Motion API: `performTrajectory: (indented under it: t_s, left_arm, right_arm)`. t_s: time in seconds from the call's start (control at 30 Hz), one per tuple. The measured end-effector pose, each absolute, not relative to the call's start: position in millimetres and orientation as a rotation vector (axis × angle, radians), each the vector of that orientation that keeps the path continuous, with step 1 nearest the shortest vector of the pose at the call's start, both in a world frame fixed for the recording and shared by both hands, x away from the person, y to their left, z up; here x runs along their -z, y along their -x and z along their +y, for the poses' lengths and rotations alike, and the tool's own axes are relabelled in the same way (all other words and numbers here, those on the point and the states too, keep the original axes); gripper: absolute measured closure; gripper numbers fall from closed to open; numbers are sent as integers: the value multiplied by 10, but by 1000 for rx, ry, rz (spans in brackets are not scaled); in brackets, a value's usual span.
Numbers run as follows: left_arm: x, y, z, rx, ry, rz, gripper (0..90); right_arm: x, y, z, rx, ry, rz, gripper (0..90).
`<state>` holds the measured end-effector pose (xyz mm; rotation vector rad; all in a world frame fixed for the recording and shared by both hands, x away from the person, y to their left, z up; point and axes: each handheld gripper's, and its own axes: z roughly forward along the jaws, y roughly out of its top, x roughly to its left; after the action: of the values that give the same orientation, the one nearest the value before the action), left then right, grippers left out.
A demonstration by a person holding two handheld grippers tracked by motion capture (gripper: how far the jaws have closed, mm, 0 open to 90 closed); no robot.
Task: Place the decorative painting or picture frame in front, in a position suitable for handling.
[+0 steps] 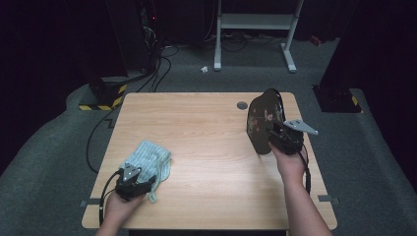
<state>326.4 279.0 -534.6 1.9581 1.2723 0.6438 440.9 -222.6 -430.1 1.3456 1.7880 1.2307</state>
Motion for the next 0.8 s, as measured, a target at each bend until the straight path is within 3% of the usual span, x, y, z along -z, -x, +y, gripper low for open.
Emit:
performTrajectory:
  t_s: [0.27, 0.8]
  left_arm:
    - [5346, -3263, 2789, -645, -1959, 1273, 313]
    - [5345, -3262, 2790, -646, -1959, 1271, 312]
  right_arm:
    - [4302, -4420, -2215, -1250, -1354, 1775, 779]
    - [4239, -4467, -2062, -1227, -1325, 1792, 802]
